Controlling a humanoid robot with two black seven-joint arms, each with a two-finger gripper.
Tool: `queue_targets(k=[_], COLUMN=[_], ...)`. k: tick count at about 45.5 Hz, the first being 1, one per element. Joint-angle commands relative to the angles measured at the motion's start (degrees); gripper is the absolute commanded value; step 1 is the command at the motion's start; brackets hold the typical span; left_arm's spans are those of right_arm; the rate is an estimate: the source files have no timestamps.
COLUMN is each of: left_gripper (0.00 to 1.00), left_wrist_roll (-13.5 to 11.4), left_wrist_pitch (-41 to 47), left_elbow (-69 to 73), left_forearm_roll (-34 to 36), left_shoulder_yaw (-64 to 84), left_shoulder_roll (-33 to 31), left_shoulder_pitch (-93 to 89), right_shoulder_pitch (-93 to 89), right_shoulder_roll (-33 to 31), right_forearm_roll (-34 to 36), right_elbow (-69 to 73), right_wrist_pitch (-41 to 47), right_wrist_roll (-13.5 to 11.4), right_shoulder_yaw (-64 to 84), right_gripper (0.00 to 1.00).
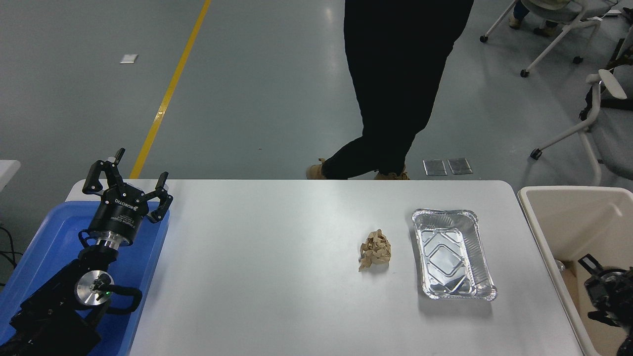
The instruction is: Pick up foil plate and place in dustbin
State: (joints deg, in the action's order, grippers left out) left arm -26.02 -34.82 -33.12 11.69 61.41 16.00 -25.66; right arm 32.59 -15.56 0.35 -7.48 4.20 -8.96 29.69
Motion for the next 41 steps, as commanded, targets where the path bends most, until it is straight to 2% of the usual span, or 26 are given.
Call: queue_targets(k=[1,41], left_gripper=[0.98,0.98], left_wrist_roll=[0.0,0.0], left_wrist_pitch=[0.0,0.0], left_elbow=[0.0,0.1], left_forearm_roll=[0.0,0.0], left_shoulder_yaw=[0.0,0.0], left_shoulder_roll=[0.1,0.0], left_shoulder_pitch=[0.0,0.0], right_shoulder_pitch=[-0.1,0.5], right_shoulder_roll=[0.2,-0.4], right_forearm_roll=[0.0,0.0], right_elbow=[-0.2,0.2], right_wrist_pitch=[-0.2,0.0], right_wrist_roll=[0.0,0.0], right_shoulder_yaw=[0.0,0.5], right_gripper=[0.0,0.0])
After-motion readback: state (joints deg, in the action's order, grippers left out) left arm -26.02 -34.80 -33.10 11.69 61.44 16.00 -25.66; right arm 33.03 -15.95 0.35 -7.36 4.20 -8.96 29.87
